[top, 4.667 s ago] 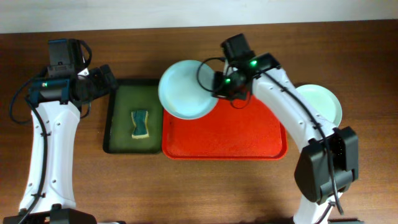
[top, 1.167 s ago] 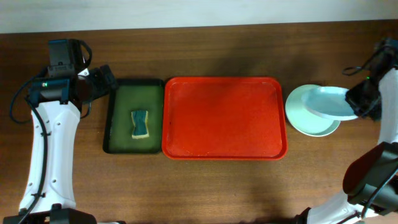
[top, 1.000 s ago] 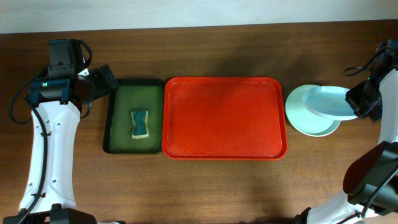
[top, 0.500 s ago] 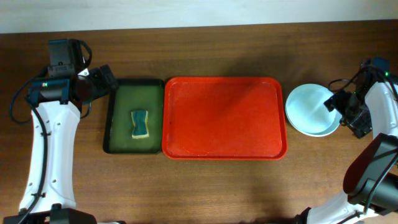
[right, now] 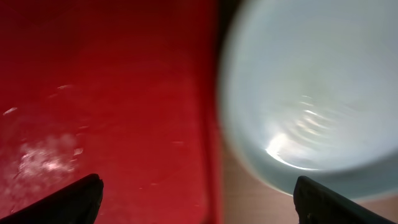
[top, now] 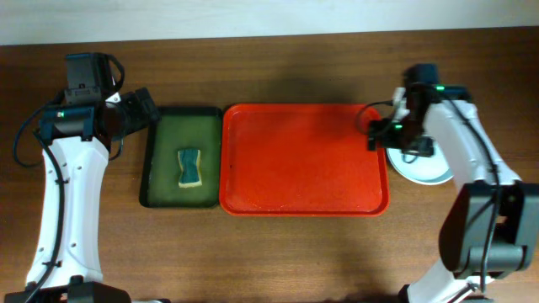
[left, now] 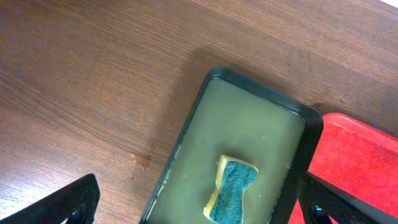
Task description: Clean dirty plates on tray and stack at the side
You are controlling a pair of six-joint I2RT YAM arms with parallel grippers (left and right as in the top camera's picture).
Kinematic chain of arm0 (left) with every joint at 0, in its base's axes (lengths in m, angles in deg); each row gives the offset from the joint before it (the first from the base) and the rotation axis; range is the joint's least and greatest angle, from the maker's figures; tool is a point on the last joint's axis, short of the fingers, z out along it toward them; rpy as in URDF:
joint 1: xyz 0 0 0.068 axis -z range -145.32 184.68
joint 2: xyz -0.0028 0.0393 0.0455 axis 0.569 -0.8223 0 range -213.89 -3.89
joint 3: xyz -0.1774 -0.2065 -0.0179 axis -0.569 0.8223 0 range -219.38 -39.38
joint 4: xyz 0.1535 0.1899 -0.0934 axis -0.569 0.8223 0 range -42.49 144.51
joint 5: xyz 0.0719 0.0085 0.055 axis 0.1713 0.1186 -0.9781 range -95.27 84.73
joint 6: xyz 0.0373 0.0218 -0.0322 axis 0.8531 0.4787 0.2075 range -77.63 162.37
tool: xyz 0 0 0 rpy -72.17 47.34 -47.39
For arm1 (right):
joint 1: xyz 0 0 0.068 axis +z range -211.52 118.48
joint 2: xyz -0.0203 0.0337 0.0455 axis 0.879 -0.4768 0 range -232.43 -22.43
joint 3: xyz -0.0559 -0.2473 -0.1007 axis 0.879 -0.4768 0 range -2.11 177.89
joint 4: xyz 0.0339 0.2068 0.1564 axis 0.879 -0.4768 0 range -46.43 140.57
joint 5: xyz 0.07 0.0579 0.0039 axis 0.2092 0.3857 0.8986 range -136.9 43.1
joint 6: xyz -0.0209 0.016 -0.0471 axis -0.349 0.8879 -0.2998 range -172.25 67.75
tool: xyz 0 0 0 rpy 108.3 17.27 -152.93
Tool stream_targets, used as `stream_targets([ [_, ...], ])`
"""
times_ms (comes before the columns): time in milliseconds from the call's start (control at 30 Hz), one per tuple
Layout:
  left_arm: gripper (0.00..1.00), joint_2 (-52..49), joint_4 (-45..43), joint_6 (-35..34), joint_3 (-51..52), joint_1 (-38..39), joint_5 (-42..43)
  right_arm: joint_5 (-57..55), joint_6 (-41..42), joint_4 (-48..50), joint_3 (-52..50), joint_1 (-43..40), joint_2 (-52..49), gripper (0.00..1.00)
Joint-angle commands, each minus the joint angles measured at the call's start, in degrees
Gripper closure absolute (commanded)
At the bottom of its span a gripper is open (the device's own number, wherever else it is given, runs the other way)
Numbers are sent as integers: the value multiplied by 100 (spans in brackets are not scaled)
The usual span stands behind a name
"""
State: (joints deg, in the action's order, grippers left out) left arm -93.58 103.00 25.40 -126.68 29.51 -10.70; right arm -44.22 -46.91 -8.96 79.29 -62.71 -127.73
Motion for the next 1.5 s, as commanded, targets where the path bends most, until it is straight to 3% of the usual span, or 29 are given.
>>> stream_targets([
  [0, 0, -31, -9, -57, 9, -15, -42, 33, -195, 55, -52, 682, 0, 1],
  [200, 1, -31, -9, -57, 9, -15, -42, 35, -195, 46, -52, 1486, 0, 1],
  [1067, 1, -31, -9, -57, 11, -15, -42, 33, -195, 48, -52, 1506, -11, 1],
  [1267, 0, -31, -9, -57, 9, -15, -42, 33, -195, 48, -52, 1506, 1307, 1],
  [1467, 1, -31, -9, -57, 9, -15, -42, 33, -195, 46, -52, 1506, 4181, 1],
])
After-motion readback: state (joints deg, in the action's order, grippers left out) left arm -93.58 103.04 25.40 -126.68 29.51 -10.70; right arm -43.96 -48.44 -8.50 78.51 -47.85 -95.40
